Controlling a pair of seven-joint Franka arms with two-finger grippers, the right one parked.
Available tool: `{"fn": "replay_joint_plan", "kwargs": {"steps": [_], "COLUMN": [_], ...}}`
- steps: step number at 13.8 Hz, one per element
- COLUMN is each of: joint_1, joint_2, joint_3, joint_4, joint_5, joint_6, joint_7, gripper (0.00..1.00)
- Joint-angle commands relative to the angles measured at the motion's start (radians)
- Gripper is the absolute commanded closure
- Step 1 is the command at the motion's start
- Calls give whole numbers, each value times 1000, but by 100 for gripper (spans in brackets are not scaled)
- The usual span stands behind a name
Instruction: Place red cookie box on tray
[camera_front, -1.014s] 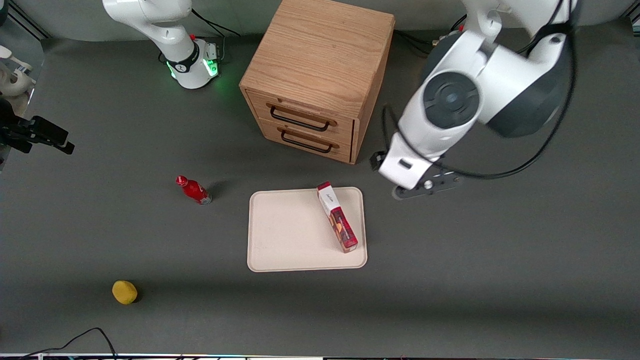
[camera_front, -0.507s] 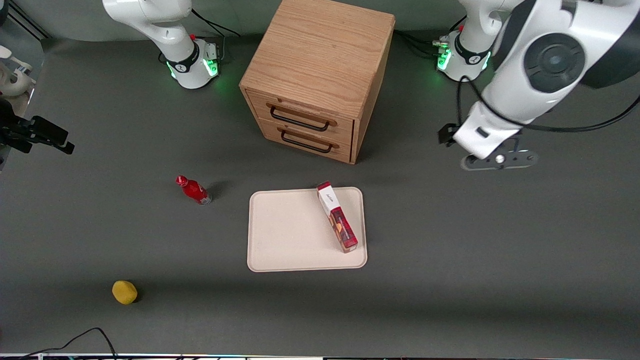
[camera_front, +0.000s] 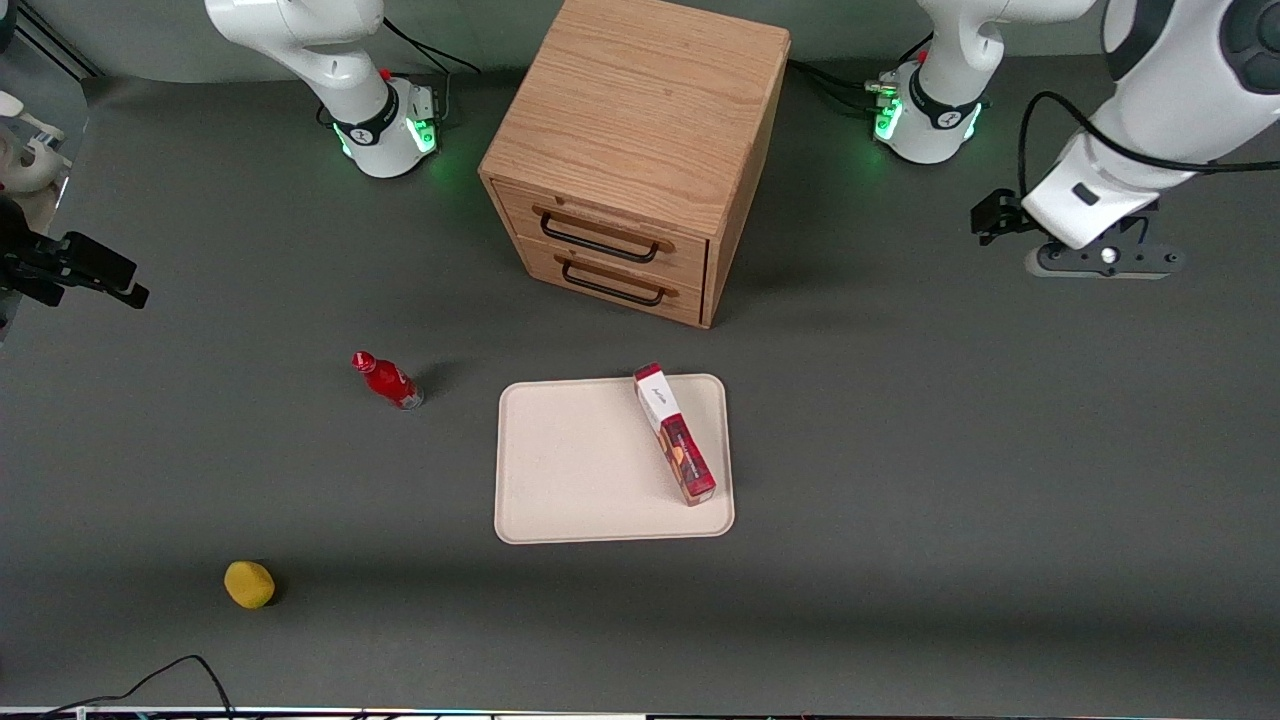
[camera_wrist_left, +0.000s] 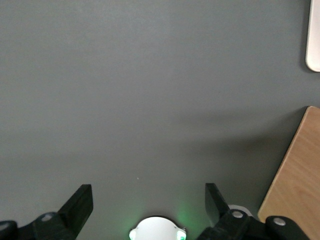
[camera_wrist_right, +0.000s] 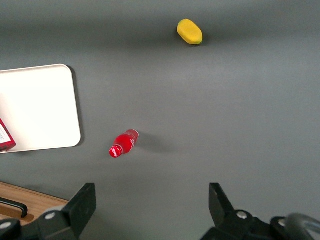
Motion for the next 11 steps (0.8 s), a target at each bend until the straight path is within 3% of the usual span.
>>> {"fn": "replay_joint_plan", "kwargs": {"steps": [1, 3, 8, 11], "joint_1": [69, 102, 100, 94], "joint_2": [-76, -70, -45, -12], "joint_3": [39, 39, 40, 43], "joint_4": [-62, -21, 113, 197], "joint_5": [0, 0, 0, -2], "joint_6": [35, 48, 52, -39], "joint_7": [126, 229, 216, 193], "gripper": [0, 0, 0, 0]}}
